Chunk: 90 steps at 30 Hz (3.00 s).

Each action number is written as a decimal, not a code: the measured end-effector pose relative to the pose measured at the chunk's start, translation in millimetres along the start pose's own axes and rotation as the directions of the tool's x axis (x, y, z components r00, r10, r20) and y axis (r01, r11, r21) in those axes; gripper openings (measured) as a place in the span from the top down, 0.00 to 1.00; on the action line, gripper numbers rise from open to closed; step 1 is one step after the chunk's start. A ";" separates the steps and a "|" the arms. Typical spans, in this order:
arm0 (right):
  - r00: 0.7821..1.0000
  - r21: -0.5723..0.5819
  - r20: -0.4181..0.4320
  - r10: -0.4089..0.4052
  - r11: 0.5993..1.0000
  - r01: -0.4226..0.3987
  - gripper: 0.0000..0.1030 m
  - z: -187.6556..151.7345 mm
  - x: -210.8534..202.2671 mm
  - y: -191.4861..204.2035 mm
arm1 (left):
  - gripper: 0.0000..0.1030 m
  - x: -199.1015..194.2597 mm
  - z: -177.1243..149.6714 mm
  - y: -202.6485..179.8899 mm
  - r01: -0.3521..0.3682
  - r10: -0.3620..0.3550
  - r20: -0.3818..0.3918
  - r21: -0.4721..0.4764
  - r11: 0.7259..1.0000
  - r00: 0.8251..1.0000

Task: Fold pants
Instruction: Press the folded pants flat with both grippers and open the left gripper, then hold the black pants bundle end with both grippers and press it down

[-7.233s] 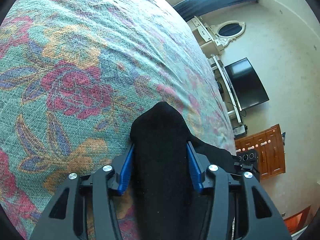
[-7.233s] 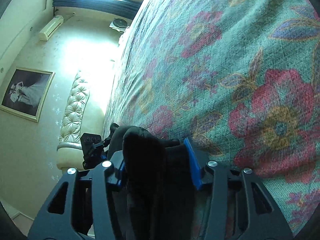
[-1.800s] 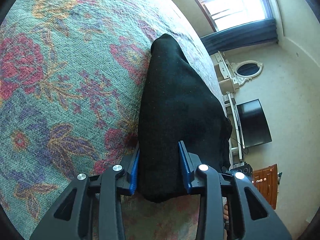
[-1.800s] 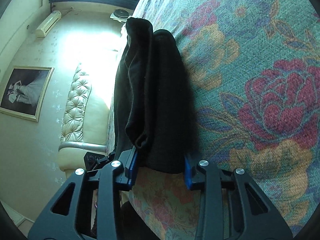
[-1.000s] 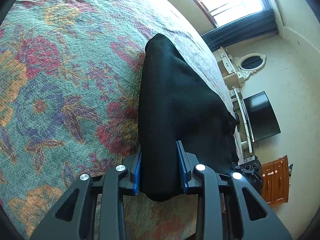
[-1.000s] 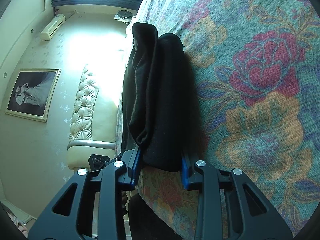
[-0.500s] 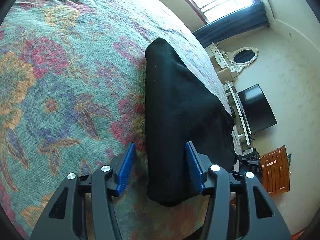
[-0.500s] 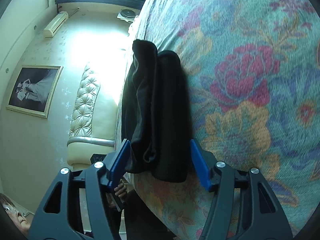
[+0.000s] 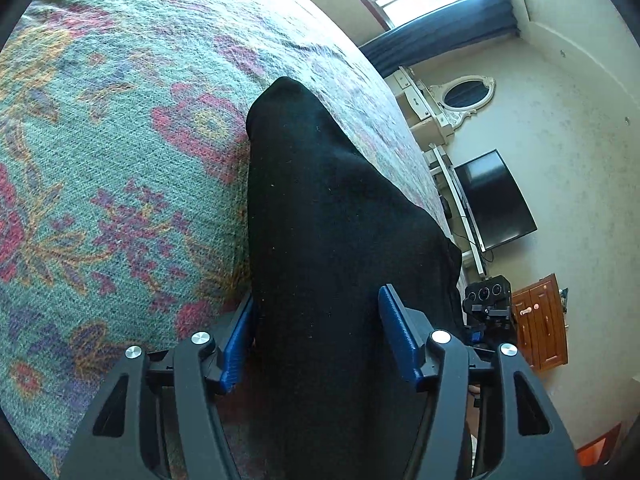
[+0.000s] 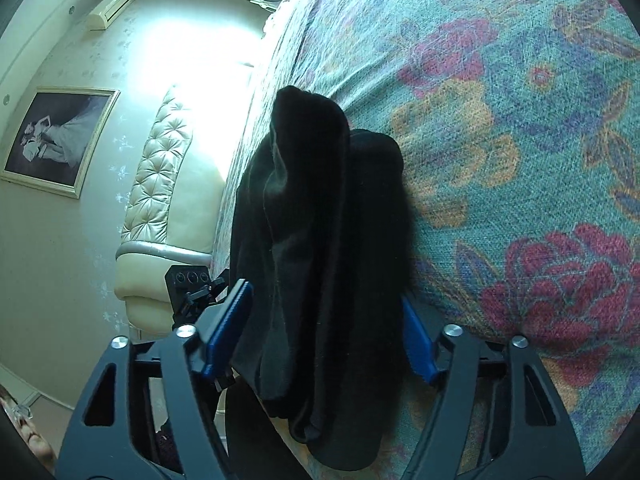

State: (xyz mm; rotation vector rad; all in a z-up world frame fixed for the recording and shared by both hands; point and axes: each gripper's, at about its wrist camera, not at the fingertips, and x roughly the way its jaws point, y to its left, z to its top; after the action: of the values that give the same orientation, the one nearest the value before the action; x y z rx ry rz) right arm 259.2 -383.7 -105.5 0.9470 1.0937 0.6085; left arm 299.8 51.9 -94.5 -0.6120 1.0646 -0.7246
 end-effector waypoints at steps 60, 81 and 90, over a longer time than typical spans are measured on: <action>0.990 0.089 0.123 0.067 0.993 -0.079 0.60 -76.9 -35.6 -14.1 | 0.14 -22.0 -86.8 -36.8 -0.133 0.124 0.118 0.071 0.989 0.985; 0.983 0.102 0.149 0.108 0.987 -0.123 0.72 -84.6 -42.4 -23.8 | 0.64 -31.3 -84.5 -38.1 -0.214 0.202 0.112 0.101 0.972 0.973; 0.979 0.109 0.158 0.126 0.984 -0.144 0.74 -90.9 -51.7 -22.6 | 0.68 -34.5 -85.9 -42.5 -0.226 0.216 0.102 0.095 0.969 0.971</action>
State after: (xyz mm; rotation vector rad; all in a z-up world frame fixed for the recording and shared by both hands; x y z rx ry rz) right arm 155.0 -406.1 -115.1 1.1601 0.9443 0.5771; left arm 200.1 43.7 -75.0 -0.4226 0.9849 -0.5493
